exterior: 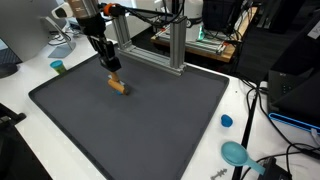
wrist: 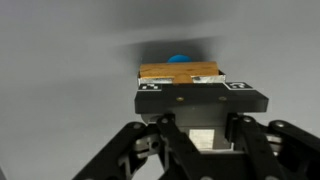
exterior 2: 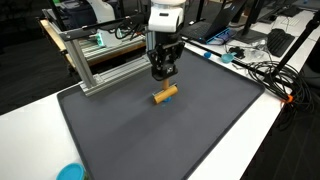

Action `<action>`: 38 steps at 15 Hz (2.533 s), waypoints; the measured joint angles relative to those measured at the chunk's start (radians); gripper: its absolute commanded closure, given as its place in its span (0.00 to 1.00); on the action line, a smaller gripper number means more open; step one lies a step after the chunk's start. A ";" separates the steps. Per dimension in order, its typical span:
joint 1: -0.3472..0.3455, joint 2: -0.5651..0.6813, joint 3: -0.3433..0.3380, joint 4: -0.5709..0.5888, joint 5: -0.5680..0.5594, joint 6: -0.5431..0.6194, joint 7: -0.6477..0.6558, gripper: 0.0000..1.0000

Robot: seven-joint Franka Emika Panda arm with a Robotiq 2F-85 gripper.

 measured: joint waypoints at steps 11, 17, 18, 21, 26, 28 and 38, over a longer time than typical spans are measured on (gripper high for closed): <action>-0.001 0.053 -0.002 0.091 0.000 -0.103 0.001 0.78; -0.002 0.080 -0.003 0.134 0.000 -0.148 0.001 0.78; -0.002 0.084 -0.003 0.140 0.000 -0.157 0.001 0.78; -0.002 0.097 -0.004 0.162 0.000 -0.185 0.002 0.78; -0.002 0.113 -0.004 0.188 0.000 -0.219 0.002 0.78; -0.002 0.119 -0.005 0.195 0.000 -0.232 0.002 0.78; 0.004 0.126 -0.004 0.199 -0.010 -0.228 0.002 0.78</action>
